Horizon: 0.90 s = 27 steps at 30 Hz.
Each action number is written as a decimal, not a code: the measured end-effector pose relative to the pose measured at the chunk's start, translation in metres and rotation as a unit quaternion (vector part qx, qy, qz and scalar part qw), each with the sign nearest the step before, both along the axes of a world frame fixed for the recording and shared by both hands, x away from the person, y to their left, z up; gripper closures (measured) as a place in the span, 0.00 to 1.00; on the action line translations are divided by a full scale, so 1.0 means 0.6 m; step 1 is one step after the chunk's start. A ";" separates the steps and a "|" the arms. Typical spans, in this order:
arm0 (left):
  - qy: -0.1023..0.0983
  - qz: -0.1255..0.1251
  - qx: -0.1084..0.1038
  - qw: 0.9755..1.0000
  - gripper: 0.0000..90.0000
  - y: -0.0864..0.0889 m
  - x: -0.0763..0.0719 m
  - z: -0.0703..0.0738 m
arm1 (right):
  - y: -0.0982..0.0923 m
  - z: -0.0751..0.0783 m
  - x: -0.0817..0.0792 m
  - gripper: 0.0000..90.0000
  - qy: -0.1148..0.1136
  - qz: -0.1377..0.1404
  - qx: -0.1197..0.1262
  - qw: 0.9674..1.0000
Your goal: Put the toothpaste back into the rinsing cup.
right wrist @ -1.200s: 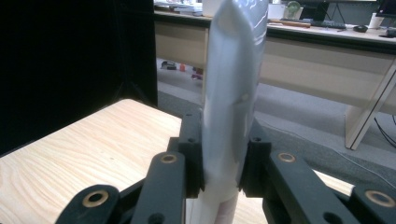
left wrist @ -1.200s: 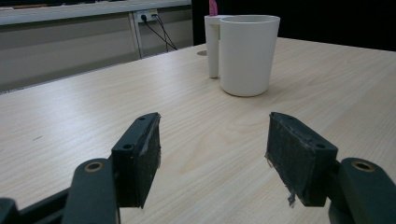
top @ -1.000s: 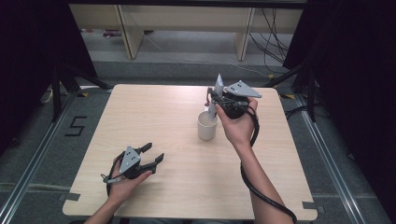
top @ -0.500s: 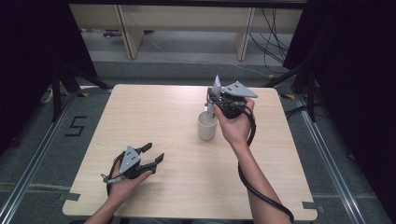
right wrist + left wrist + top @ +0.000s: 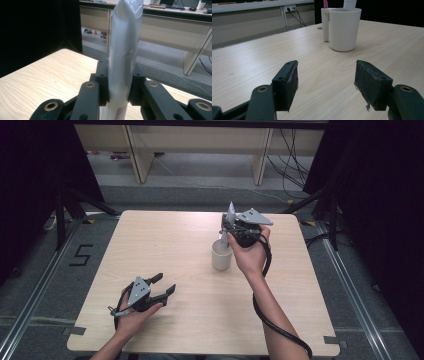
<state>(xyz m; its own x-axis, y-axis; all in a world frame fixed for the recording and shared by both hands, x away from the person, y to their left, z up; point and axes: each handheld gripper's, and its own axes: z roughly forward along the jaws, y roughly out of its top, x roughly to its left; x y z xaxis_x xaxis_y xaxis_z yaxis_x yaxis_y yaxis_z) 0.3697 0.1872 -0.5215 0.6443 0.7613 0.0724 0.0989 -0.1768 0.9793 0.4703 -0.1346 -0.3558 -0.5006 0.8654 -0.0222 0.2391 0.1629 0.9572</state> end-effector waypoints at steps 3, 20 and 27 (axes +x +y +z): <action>0.000 0.000 0.000 1.000 0.39 0.000 0.000 0.000 | 0.000 -0.002 0.001 0.84 -0.003 -0.002 -0.005 1.000; -0.002 -0.003 -0.011 1.000 0.39 -0.002 0.001 -0.002 | 0.011 -0.024 0.012 0.84 0.007 -0.004 -0.009 1.000; -0.002 -0.004 -0.012 1.000 0.39 -0.002 0.001 -0.002 | 0.013 -0.035 0.016 0.84 0.015 -0.010 -0.007 1.000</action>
